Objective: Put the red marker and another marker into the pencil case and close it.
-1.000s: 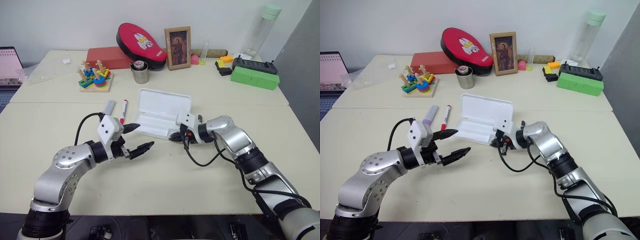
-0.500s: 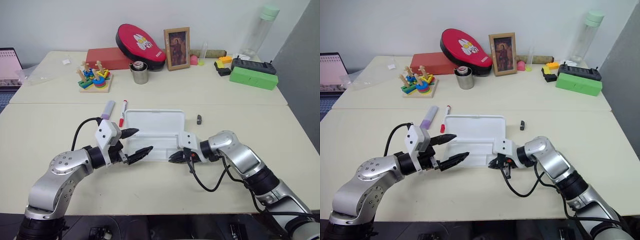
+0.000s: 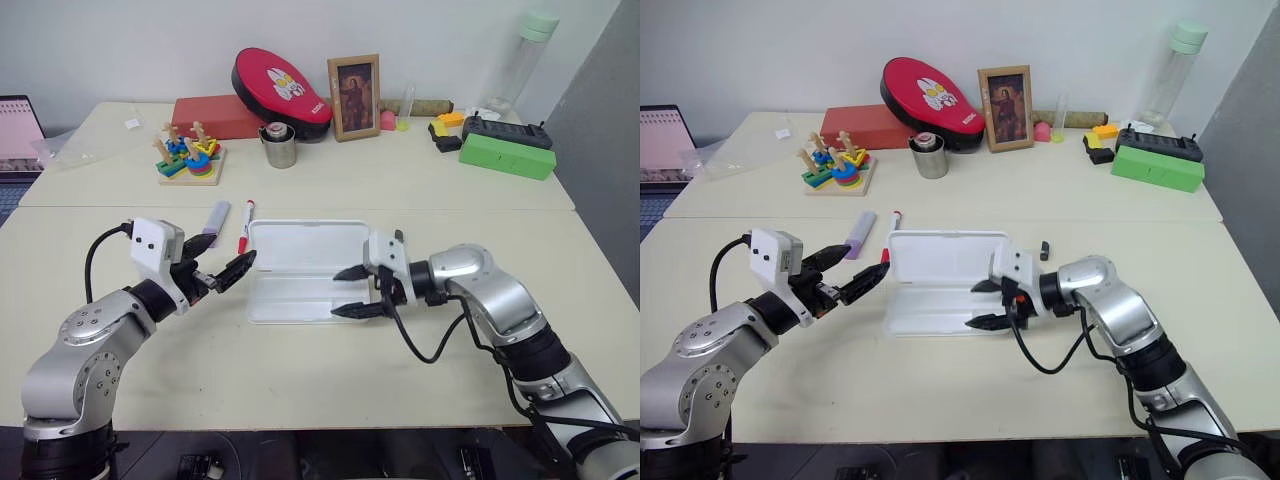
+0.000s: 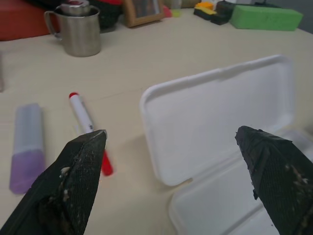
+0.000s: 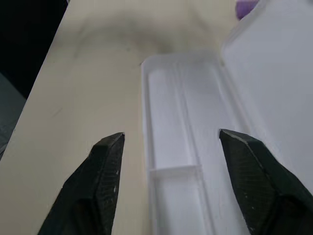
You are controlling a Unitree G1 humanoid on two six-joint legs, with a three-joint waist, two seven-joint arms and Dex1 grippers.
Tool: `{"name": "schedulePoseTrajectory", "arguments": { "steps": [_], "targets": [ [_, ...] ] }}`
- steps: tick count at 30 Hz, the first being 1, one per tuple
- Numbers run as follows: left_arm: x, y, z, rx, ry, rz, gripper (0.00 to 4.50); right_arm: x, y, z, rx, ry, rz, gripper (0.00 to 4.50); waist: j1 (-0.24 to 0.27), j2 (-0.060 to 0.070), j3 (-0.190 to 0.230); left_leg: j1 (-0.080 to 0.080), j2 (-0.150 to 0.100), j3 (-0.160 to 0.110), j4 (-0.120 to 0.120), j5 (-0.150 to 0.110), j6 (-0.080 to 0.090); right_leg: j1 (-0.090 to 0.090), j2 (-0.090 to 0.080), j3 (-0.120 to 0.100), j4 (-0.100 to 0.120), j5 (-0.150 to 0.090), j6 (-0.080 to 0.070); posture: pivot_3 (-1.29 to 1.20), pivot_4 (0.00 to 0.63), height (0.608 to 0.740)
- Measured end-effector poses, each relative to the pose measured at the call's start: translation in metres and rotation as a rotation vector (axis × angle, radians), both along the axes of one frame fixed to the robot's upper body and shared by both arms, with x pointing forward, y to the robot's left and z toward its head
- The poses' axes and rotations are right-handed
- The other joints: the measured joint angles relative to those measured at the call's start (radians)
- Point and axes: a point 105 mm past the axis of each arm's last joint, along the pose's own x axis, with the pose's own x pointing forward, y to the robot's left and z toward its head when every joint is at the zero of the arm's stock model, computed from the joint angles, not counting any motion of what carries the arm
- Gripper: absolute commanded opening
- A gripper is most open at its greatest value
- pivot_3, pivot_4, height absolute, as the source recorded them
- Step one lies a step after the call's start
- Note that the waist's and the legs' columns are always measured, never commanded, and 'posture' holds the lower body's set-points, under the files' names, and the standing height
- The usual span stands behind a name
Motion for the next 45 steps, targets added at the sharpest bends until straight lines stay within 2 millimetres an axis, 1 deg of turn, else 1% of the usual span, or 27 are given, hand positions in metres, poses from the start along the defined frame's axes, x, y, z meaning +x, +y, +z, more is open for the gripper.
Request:
{"name": "schedulePoseTrajectory", "arguments": {
  "steps": [2,3,6,8,11,13,17,19,22,27,30,33,36,45],
  "targets": [
    [0.007,0.010,-0.003,0.011,0.011,0.061,4.50,0.003,0.004,0.017,0.067,-0.025,-0.015,4.44,0.000,0.000,0.000,0.000,0.000,0.000,0.000,0.000,0.000,0.000,0.000,0.000,0.000,0.000,0.000,0.00,0.150,0.740],
    [0.010,0.016,-0.006,0.014,0.022,0.098,4.50,0.006,0.007,0.028,0.107,-0.042,-0.027,4.48,0.000,0.000,0.000,0.000,0.000,0.000,0.000,0.000,0.000,-0.001,0.000,0.000,0.001,0.000,0.000,0.00,0.150,0.740],
    [0.014,0.028,-0.016,0.028,0.059,0.156,4.50,0.012,0.007,0.056,0.192,-0.092,-0.061,4.48,0.000,-0.001,-0.001,0.000,0.000,0.000,0.000,0.000,0.000,-0.001,0.000,0.000,0.001,0.000,0.000,0.00,0.150,0.740],
    [0.015,0.032,-0.024,0.035,0.088,0.173,4.50,0.014,0.006,0.066,0.222,-0.103,-0.076,4.48,0.000,-0.001,-0.001,0.000,0.000,0.000,-0.001,0.000,0.000,-0.001,0.000,0.000,0.001,0.000,0.000,0.00,0.150,0.740],
    [0.016,0.030,-0.034,0.046,0.131,0.169,4.50,0.017,0.004,0.071,0.250,-0.107,-0.098,4.48,0.000,-0.001,-0.001,0.000,0.000,0.000,-0.001,0.000,0.000,-0.001,0.000,0.000,0.001,0.000,0.000,0.00,0.150,0.740],
    [0.020,0.029,-0.042,0.057,0.160,0.164,4.50,0.018,0.003,0.072,0.252,-0.114,-0.111,4.48,0.003,-0.001,-0.001,0.000,0.000,0.000,0.000,0.000,0.000,-0.001,0.000,0.000,0.002,0.000,0.000,0.00,0.150,0.740],
    [0.036,0.021,-0.052,0.066,0.188,0.155,4.50,0.020,0.003,0.074,0.257,-0.122,-0.127,4.48,0.004,-0.001,-0.001,0.000,0.000,0.000,0.000,0.000,0.000,-0.001,0.000,0.000,0.003,0.000,0.000,0.00,0.150,0.740],
    [0.047,0.014,-0.054,0.066,0.192,0.147,4.50,0.020,0.004,0.075,0.258,-0.127,-0.128,4.48,0.005,-0.001,-0.001,0.000,0.000,0.000,0.000,0.000,0.000,-0.001,0.000,0.000,0.003,0.000,0.000,0.00,0.150,0.740],
    [0.057,0.006,-0.053,0.054,0.181,0.131,4.50,0.021,0.003,0.076,0.260,-0.132,-0.137,4.48,0.004,-0.001,-0.001,0.000,0.000,0.000,0.000,0.000,0.000,-0.002,0.000,0.000,0.003,0.000,0.000,0.00,0.150,0.740],
    [0.067,-0.008,-0.057,0.035,0.186,0.110,4.50,0.023,0.003,0.077,0.266,-0.138,-0.153,4.48,0.004,-0.001,-0.001,0.000,0.000,0.000,0.000,0.000,0.000,-0.002,0.000,0.000,0.005,0.000,0.000,0.00,0.150,0.740],
    [0.074,-0.015,-0.057,0.027,0.185,0.110,4.00,0.024,0.004,0.077,0.271,-0.139,-0.159,4.50,0.006,-0.001,-0.001,0.000,0.000,-0.001,0.001,0.000,0.000,-0.001,0.000,-0.001,0.005,0.000,0.000,0.00,0.150,0.740],
    [0.076,-0.016,-0.057,0.033,0.187,0.113,3.35,0.024,0.004,0.077,0.272,-0.140,-0.162,4.50,0.007,-0.001,-0.001,0.000,-0.001,-0.001,0.001,0.000,0.000,-0.001,0.000,-0.001,0.006,0.000,0.000,0.00,0.150,0.740],
    [0.078,-0.018,-0.057,0.043,0.185,0.126,2.84,0.024,0.004,0.077,0.272,-0.141,-0.166,4.50,0.007,-0.001,-0.001,0.000,-0.001,-0.001,0.001,0.000,0.000,-0.001,0.000,-0.001,0.006,0.000,0.000,0.00,0.150,0.740],
    [0.078,-0.015,-0.058,0.063,0.184,0.150,1.22,0.025,0.003,0.078,0.274,-0.149,-0.168,4.50,0.006,-0.001,-0.001,0.000,-0.001,-0.001,0.001,0.000,0.000,-0.001,0.000,-0.001,0.006,0.000,0.000,0.00,0.150,0.740]
  ]
}}
